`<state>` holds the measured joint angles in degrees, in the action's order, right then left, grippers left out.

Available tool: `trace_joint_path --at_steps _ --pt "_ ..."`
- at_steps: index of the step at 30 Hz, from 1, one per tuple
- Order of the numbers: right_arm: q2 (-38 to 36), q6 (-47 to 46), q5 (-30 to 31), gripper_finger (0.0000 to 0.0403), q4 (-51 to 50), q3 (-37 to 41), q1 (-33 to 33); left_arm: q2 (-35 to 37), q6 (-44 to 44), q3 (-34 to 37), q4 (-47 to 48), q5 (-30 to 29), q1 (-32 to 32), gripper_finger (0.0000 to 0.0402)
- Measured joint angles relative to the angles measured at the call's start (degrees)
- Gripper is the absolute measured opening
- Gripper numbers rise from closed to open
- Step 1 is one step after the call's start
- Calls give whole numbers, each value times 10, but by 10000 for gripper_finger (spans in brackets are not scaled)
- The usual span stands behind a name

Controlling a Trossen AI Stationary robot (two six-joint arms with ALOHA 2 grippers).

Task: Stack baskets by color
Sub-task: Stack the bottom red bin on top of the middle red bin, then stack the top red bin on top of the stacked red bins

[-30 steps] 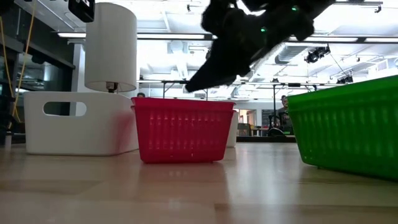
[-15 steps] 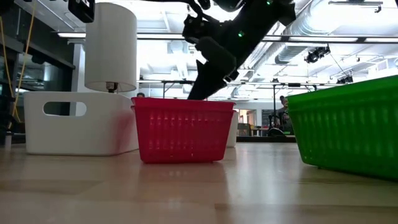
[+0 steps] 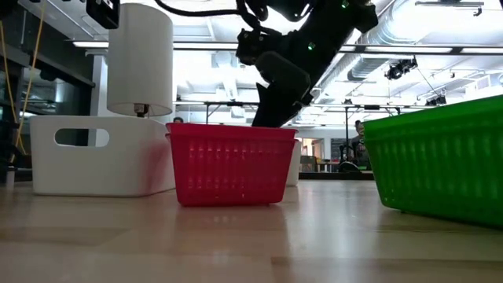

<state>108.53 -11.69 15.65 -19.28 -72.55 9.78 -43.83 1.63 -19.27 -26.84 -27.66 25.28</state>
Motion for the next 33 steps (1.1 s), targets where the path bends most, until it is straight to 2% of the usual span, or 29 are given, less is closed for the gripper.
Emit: trace_joint_path --at_steps 7,22,25,28,32,33 --pt "0 -52 5 0 -62 0 -4 0 -1 0 0 0 0 0" --pt "0 -70 9 0 -112 -37 12 0 -4 0 0 0 0 0" --pt "0 -78 18 0 -152 -48 18 0 -9 0 1 0 0 0" --pt "-2 -57 73 0 -173 -59 31 0 -10 0 1 0 0 0" --pt "-24 12 210 0 -143 -52 59 0 -10 0 1 1 0 0" --pt "-38 17 229 0 -136 -42 64 0 -10 0 3 0 0 0"
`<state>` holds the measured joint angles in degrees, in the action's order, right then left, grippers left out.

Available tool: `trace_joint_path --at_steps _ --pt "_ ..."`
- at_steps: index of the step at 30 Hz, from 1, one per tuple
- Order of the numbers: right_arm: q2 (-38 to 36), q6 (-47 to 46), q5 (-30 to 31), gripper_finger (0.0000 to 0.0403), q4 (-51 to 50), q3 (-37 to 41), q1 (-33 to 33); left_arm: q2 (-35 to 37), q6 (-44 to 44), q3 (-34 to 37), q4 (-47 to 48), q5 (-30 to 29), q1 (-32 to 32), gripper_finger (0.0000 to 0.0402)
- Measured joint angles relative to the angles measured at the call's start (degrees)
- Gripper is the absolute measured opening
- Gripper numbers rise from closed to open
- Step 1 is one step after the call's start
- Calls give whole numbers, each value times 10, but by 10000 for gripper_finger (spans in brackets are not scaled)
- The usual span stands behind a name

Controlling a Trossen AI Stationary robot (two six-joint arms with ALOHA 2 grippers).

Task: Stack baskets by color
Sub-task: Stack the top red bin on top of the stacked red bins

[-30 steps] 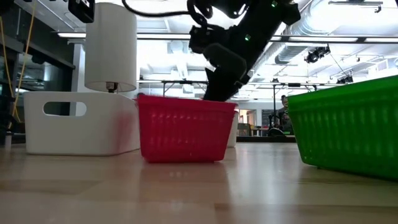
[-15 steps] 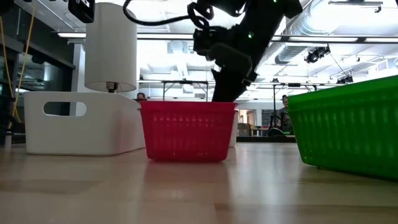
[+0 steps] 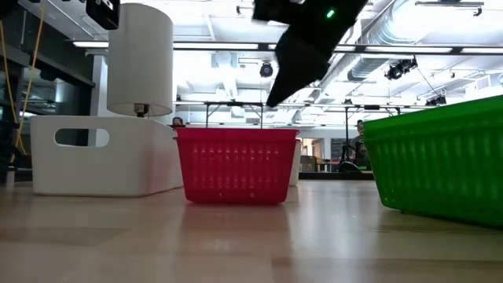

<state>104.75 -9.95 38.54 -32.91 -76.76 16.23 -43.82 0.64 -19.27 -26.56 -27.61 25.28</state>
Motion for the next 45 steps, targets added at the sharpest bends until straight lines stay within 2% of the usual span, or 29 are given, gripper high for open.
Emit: trace_joint_path --at_steps 3,7,13,16,18,31,36,41,45 --pt "-56 5 3 0 39 54 7 0 0 0 11 0 0 0" --pt "-178 -6 1 0 164 205 7 0 0 0 20 0 0 0" --pt "-374 42 -76 0 509 445 7 0 19 0 8 -1 0 0" --pt "-428 100 -147 0 675 520 7 0 25 0 1 -1 0 0" --pt "-450 117 -180 0 742 551 7 0 26 0 0 -1 0 0" --pt "-455 124 -201 0 756 564 7 0 26 0 -3 0 -1 0" --pt "-455 124 -193 0 760 564 5 -6 16 -5 -30 -30 -39 12" --pt "-455 124 -174 0 760 564 5 -51 -28 -57 85 -57 -109 61" --pt "-454 123 -171 0 760 564 5 -114 -101 -118 220 -119 -176 122"
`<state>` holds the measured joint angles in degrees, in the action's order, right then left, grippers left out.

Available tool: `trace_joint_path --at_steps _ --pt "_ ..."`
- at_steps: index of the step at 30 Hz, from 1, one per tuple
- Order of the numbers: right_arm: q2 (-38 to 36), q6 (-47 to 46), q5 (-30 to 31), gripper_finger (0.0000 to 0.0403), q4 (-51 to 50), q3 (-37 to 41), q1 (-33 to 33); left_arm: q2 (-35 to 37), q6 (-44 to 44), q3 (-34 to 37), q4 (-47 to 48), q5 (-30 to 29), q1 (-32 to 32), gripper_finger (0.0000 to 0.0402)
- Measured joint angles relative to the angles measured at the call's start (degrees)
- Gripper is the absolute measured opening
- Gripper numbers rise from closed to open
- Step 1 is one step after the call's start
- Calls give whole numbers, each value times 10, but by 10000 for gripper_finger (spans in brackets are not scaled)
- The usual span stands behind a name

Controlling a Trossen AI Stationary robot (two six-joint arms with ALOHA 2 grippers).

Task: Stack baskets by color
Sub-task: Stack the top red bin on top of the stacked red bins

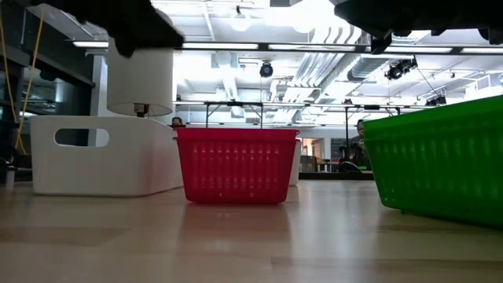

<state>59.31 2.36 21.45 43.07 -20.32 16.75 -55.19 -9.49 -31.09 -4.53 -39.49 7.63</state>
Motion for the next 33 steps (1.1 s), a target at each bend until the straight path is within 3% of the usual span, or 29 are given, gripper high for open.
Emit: trace_joint_path --at_steps 4,9,21,33 --pt "0 -10 -1 0 -4 0 0 -54 -98 -46 119 -70 -77 179" --pt "0 -10 -2 0 -9 0 0 -108 -218 -51 183 -15 -165 214" --pt "0 -23 -2 0 -12 0 0 -221 -313 -51 186 61 -292 216" --pt "0 -23 -2 0 -14 0 0 -301 -342 -51 176 80 -331 216"
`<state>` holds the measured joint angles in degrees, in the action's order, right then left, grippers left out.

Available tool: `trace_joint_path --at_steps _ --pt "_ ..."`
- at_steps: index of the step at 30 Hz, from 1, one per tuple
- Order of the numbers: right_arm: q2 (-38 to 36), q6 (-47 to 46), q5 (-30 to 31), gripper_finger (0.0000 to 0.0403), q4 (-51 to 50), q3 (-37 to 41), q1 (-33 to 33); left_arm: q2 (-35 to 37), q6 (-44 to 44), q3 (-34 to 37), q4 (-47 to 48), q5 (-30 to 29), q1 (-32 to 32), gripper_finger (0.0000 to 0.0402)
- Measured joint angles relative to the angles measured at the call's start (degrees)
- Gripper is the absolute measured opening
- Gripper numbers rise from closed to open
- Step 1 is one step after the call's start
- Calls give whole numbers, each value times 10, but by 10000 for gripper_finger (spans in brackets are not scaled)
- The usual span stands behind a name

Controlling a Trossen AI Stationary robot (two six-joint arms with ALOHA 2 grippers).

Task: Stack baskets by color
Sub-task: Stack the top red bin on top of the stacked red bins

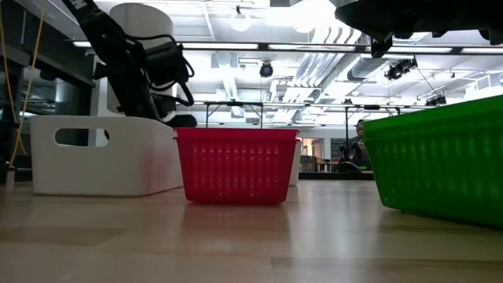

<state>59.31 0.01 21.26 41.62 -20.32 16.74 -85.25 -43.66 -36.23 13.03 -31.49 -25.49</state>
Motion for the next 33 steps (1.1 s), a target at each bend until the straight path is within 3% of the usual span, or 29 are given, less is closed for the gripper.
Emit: trace_joint_path --at_steps 7,17,23,33 --pt "0 0 0 0 -1 0 0 -6 5 0 -10 9 0 185" --pt "0 0 0 0 -3 0 0 3 27 0 -10 0 -1 10" --pt "0 0 0 0 -7 0 0 51 31 0 -9 -14 -1 8" --pt "0 0 0 0 -7 0 0 200 53 0 -13 -20 44 1"
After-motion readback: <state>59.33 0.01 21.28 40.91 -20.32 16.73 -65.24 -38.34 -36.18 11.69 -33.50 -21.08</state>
